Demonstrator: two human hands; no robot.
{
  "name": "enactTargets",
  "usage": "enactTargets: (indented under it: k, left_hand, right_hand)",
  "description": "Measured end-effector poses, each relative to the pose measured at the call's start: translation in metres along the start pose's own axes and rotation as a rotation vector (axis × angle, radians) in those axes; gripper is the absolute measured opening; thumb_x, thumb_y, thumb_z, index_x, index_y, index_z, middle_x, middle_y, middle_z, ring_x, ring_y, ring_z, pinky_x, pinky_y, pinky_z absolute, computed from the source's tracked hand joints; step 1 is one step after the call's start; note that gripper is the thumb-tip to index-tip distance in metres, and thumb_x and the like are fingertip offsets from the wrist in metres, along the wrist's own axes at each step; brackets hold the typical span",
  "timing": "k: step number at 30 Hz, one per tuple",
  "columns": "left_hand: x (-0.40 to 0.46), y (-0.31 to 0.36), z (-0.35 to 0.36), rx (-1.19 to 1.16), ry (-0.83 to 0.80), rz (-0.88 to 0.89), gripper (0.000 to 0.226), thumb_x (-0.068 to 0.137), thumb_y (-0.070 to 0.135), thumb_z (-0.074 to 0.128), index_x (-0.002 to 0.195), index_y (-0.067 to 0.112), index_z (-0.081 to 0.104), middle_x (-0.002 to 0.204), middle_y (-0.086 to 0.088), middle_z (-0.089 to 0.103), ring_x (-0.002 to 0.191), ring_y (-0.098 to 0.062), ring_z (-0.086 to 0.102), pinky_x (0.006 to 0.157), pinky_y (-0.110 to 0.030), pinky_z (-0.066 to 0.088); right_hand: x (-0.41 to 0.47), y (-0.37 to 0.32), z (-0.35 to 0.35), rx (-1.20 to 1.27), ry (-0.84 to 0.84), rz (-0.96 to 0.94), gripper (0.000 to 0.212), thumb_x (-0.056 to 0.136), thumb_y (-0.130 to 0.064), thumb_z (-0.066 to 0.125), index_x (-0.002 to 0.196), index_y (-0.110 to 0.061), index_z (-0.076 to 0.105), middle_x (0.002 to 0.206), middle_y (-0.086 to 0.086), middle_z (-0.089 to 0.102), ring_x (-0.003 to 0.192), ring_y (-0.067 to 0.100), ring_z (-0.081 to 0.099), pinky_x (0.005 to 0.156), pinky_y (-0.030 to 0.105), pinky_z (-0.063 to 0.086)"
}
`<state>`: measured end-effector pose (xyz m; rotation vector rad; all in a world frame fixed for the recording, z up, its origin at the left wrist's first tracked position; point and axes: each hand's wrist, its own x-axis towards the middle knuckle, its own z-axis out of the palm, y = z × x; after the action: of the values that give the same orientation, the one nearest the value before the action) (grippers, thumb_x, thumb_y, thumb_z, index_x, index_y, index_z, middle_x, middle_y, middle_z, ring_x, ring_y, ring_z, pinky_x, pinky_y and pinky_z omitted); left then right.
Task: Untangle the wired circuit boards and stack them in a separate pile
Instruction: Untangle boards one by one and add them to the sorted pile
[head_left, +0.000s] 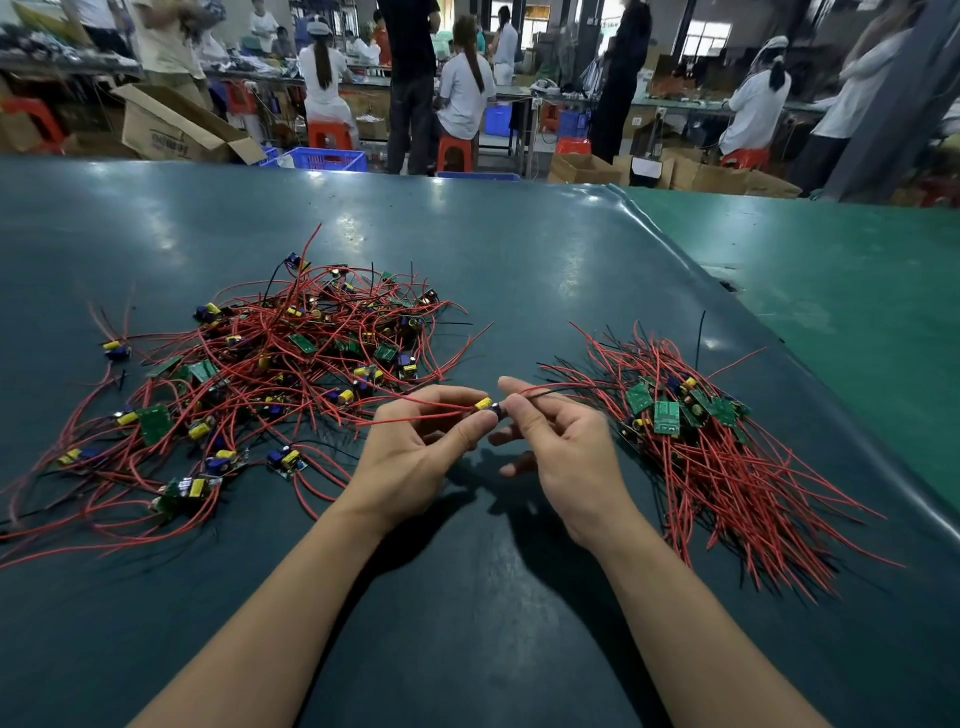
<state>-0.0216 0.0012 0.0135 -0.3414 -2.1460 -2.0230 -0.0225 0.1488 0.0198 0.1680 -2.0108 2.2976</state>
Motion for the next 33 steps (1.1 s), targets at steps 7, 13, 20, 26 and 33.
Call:
enactTargets:
  k: [7,13,20,26,33]
  left_hand:
    - [0.003,-0.001,-0.002,-0.123,-0.011,-0.064,0.038,0.068,0.005,0.079,0.099,-0.002,0.059,0.086,-0.018,0.065,0.082,-0.027,0.061,0.077,-0.033,0.052]
    - [0.001,0.000,0.000,-0.074,-0.090,-0.021,0.030,0.072,0.007,0.079,0.100,0.005,0.069,0.084,-0.015,0.069,0.079,-0.018,0.062,0.075,-0.033,0.049]
    - [0.001,0.004,-0.004,-0.054,-0.128,-0.014,0.025,0.071,0.019,0.078,0.090,0.004,0.072,0.074,-0.008,0.071,0.070,-0.009,0.062,0.065,-0.017,0.048]
    - [0.002,0.006,-0.004,-0.093,-0.113,-0.055,0.020,0.070,0.022,0.078,0.085,0.010,0.074,0.072,0.002,0.072,0.067,-0.004,0.063,0.063,-0.012,0.046]
    - [0.001,0.005,-0.004,-0.109,-0.098,-0.067,0.019,0.068,0.022,0.081,0.082,0.011,0.075,0.072,0.001,0.073,0.066,-0.004,0.064,0.060,-0.010,0.045]
  right_hand:
    - [-0.002,0.001,0.002,-0.070,-0.074,0.027,0.021,0.098,-0.008,0.056,0.106,-0.022,0.070,0.095,0.007,0.072,0.078,0.012,0.066,0.052,0.030,0.058]
    - [-0.002,0.001,-0.001,-0.088,0.041,-0.010,0.013,0.092,-0.019,0.067,0.085,-0.019,0.078,0.071,0.004,0.072,0.060,0.012,0.063,0.044,0.025,0.051]
    - [0.004,-0.002,-0.005,0.067,0.154,0.063,0.006,0.076,-0.022,0.081,0.071,-0.018,0.079,0.063,-0.001,0.067,0.058,0.008,0.059,0.051,0.017,0.045]
    - [0.008,-0.002,-0.007,0.002,0.286,-0.031,0.016,0.081,-0.021,0.079,0.065,-0.021,0.077,0.060,-0.001,0.063,0.053,0.008,0.051,0.045,0.020,0.039]
    - [0.014,0.000,-0.013,-0.045,0.411,-0.082,0.030,0.090,-0.023,0.071,0.060,-0.018,0.069,0.054,-0.002,0.053,0.054,0.015,0.045,0.054,0.036,0.036]
